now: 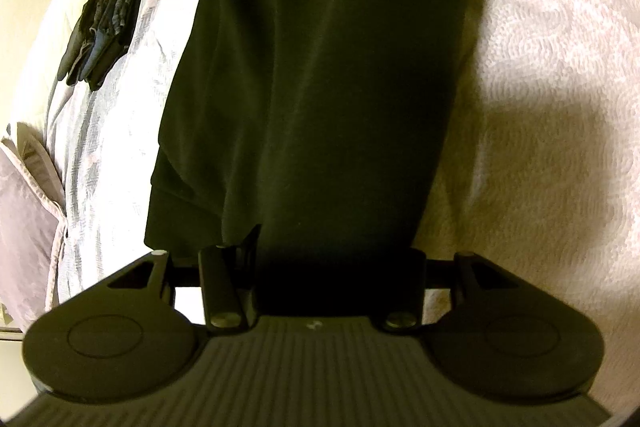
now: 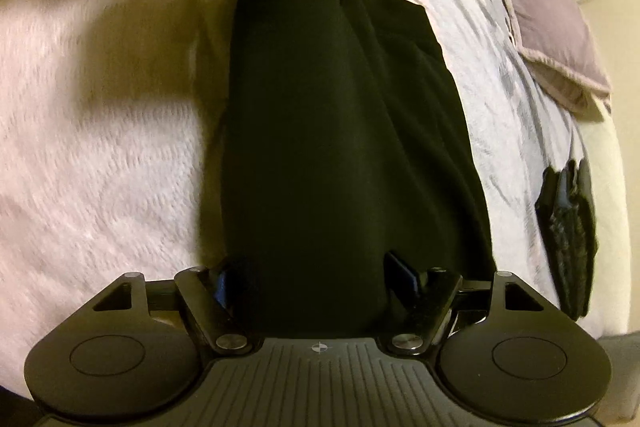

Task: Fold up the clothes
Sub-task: 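Lift the black jacket high above the bed with both grippers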

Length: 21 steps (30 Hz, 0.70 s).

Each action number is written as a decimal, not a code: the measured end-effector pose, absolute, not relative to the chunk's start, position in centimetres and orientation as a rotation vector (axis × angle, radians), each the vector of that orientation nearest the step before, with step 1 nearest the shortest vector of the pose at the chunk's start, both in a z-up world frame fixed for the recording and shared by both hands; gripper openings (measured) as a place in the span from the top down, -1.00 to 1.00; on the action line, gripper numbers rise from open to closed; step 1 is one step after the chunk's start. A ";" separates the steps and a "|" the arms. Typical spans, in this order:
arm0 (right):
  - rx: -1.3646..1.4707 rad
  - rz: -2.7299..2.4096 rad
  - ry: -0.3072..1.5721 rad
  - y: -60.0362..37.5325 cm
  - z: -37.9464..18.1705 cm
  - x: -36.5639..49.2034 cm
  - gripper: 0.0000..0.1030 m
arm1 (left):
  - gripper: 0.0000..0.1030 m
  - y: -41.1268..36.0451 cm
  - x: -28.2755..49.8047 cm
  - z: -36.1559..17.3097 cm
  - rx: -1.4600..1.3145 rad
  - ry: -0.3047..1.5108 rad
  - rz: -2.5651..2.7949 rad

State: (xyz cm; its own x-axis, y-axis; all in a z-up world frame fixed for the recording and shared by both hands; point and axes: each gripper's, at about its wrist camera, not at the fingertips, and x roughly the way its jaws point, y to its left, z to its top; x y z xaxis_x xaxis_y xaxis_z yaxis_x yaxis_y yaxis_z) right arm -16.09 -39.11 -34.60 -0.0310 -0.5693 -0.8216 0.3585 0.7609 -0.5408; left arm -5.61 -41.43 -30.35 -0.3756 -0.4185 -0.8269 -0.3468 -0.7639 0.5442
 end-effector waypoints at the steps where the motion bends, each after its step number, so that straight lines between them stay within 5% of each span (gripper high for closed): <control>1: -0.180 -0.747 1.416 -39.2 -34.4 -16.2 -0.37 | 0.10 -41.4 -5.6 -30.5 1.726 -1.070 -2.335; 3: -0.170 -0.741 1.411 -39.5 -34.1 -16.6 0.02 | 0.12 -41.3 -5.6 -30.8 1.738 -1.075 -2.330; 6: -0.155 -0.730 1.403 -39.9 -33.3 -17.1 0.21 | 0.22 -41.5 -6.1 -29.9 1.769 -1.030 -2.336; 21: -0.186 -0.718 1.401 -38.8 -17.1 -20.2 0.30 | 0.33 -37.7 -6.6 -15.1 1.640 -1.085 -2.386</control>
